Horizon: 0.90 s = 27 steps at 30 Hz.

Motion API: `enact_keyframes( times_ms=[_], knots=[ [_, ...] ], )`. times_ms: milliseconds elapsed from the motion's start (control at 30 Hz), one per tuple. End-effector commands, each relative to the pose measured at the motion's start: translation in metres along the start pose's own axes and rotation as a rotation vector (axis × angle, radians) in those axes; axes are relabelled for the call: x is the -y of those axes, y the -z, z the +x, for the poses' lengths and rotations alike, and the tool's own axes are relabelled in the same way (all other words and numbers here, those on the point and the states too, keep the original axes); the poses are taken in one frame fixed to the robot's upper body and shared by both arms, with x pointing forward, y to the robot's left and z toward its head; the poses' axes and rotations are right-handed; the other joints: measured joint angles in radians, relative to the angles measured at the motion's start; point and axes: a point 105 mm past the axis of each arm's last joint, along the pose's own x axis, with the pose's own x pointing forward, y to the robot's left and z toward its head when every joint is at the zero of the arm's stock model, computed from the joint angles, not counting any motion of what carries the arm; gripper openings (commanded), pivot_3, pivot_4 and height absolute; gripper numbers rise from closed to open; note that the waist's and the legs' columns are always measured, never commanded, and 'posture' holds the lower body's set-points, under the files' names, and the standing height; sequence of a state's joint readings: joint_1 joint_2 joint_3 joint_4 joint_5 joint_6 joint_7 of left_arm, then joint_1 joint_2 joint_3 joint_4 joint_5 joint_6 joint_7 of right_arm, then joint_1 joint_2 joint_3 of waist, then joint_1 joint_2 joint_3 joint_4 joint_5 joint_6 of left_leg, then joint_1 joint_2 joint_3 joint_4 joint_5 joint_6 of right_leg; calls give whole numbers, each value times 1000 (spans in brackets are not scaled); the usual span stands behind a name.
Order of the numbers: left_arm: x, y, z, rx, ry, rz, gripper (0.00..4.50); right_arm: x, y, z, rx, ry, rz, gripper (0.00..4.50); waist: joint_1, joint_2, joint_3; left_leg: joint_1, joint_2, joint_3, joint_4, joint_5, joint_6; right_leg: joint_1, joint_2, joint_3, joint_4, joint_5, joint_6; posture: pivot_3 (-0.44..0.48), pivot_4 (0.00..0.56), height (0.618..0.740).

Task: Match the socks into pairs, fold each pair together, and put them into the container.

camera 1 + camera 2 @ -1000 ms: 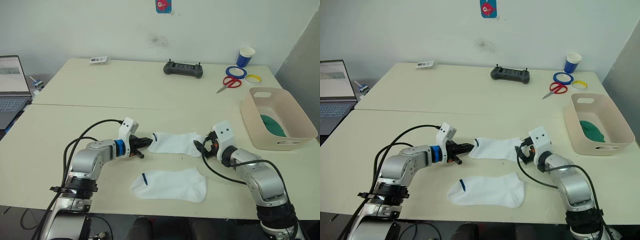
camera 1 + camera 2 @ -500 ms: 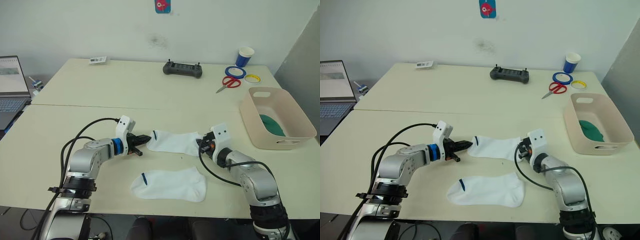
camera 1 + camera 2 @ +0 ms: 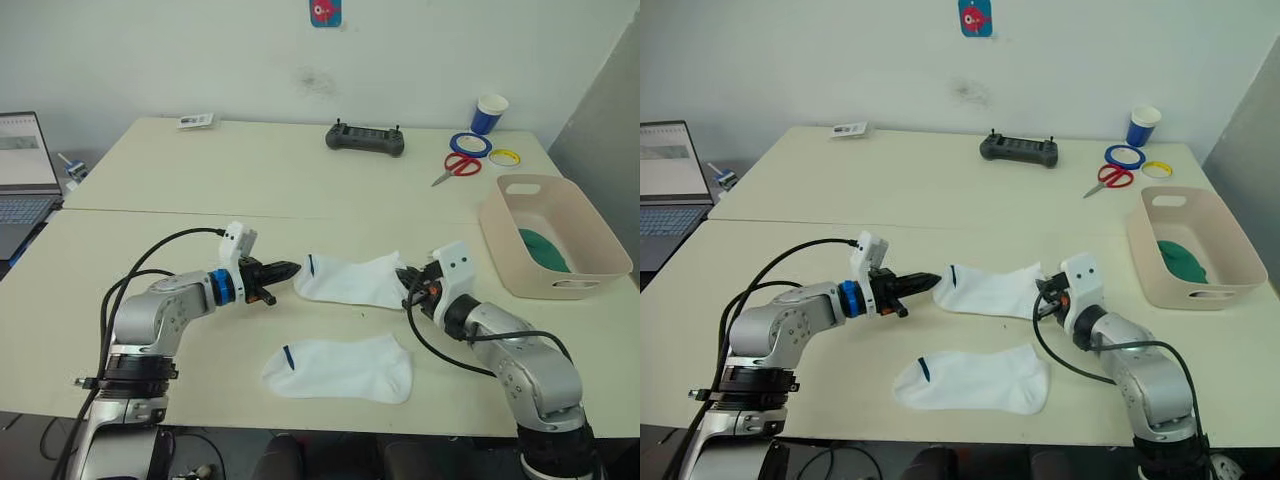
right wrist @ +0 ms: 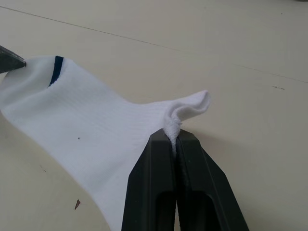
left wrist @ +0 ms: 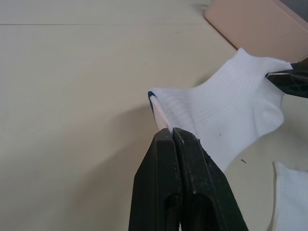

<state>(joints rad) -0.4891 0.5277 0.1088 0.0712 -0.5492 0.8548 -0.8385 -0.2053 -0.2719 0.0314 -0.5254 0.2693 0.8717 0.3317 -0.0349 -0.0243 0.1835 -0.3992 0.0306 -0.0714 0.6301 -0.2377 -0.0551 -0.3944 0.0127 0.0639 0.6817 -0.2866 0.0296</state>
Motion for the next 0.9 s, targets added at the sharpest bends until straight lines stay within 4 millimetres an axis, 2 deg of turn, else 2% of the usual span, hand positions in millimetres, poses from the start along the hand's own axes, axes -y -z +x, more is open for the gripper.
enact_keyframes(
  times_ms=[33, 233, 333, 533, 633, 900],
  knots=[
    [0, -16, -5, 44, 0, 11, 0, -1, -10, -6, 40, -4, -17, 36, 0, 0, 0, 0, 0, 0, 0, 0, 0, 0, 0, 0, 0, 0, 0, 0, 150, 740],
    [-9, 0, -2, -7, -61, -7, 0, -3, -5, -4, 33, -2, -11, 36, 0, 0, 0, 0, 0, 0, 0, 0, 0, 0, 0, 0, 0, 0, -1, 0, 150, 740],
    [-10, 7, -3, -33, -67, -2, 553, -5, -3, -2, 30, -3, -8, 0, 0, 0, 0, 0, 0, 0, 0, 0, 0, 0, 0, 0, 0, 0, 0, 0, 150, 740],
    [-28, -1, -7, 35, -158, -64, 2432, -6, -1, -2, 23, -7, -9, 0, 1, 0, 0, 0, 0, 0, 0, 0, 0, 0, 0, 0, 0, 0, 0, 0, 150, 740],
    [-35, 7, -3, 14, -201, -91, 3349, -7, -1, -2, 18, -12, -15, 0, 2, 0, 0, 0, 0, 0, 0, 0, 0, 0, 0, 0, 0, 0, 0, 0, 150, 740],
    [-7, 19, 17, -42, -88, -142, 3349, -8, -1, -2, 14, -17, -23, 0, 2, 0, 0, 0, 0, 0, 0, 0, 0, 0, 0, 0, 0, 0, -1, 0, 150, 740]
  ],
)
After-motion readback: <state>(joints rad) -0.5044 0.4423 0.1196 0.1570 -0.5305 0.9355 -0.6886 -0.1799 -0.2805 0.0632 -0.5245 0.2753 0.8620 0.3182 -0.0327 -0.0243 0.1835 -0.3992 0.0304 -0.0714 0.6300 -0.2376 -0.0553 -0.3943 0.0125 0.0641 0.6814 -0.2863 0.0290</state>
